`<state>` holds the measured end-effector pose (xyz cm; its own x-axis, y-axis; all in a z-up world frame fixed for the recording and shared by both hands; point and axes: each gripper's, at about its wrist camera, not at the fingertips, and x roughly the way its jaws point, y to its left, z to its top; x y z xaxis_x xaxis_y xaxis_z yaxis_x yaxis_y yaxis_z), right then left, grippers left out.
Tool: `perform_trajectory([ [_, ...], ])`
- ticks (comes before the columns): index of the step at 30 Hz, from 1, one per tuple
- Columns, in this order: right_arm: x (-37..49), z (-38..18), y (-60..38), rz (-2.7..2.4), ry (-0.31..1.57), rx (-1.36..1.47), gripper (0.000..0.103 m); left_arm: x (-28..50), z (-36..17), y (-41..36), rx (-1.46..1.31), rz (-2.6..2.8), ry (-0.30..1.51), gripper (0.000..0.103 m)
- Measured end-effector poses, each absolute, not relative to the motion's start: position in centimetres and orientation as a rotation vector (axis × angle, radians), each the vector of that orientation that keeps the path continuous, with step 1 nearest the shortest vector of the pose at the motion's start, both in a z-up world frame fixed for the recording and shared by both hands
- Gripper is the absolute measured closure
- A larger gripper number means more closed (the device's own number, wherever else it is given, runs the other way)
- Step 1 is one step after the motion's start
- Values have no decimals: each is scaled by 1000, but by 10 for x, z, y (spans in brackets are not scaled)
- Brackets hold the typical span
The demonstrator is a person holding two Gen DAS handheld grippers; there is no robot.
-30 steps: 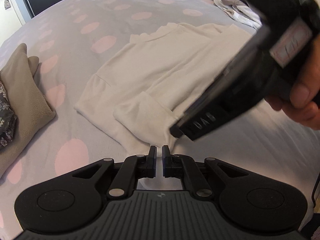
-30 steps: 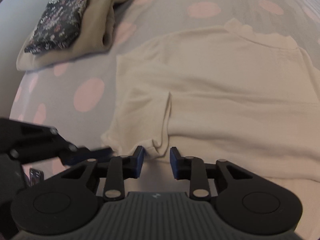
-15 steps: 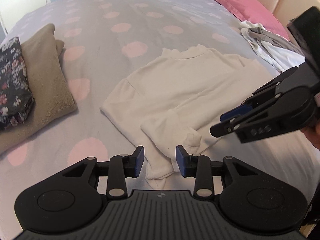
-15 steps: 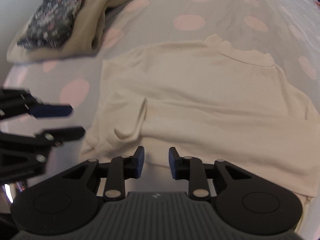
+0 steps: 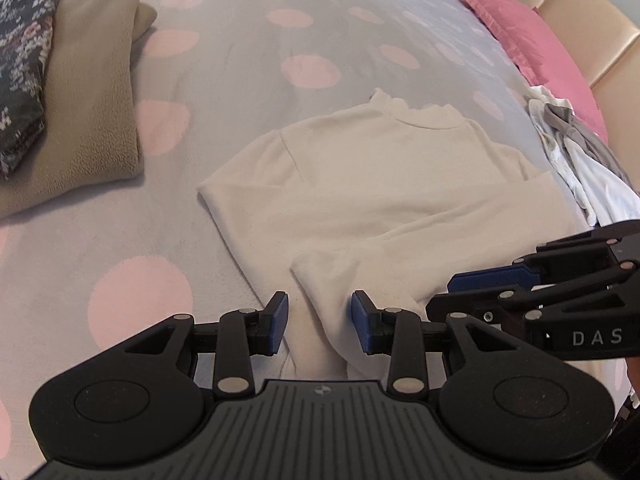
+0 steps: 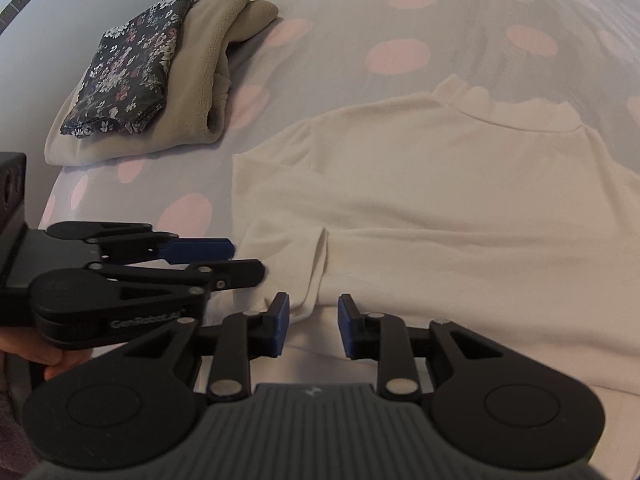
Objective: Fold clothes
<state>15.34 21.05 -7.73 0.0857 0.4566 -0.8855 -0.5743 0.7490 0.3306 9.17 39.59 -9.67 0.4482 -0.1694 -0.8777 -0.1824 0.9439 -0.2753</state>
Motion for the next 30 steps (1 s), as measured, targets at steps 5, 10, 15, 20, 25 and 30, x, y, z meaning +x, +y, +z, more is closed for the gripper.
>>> perform_trajectory([
  [5, 159, -97, 210, 762, 1334, -26, 74, 92, -103, 401, -403, -3, 1078, 89],
  [10, 158, -101, 208, 820, 1397, 32, 101, 89, -78, 394, -322, 4, 980, 101],
  [15, 149, -85, 218, 768, 1219, -171, 103, 97, -71, 385, -244, 41, 974, 100],
  [20, 150, -97, 214, 754, 1265, -178, 100, 89, -75, 389, -244, 69, 978, 76],
  [25, 159, -80, 202, 751, 1233, -69, 97, 73, -64, 396, -259, 58, 931, 76],
  [30, 159, -72, 207, 790, 1222, -55, 93, 54, -58, 376, -92, -37, 932, 76],
])
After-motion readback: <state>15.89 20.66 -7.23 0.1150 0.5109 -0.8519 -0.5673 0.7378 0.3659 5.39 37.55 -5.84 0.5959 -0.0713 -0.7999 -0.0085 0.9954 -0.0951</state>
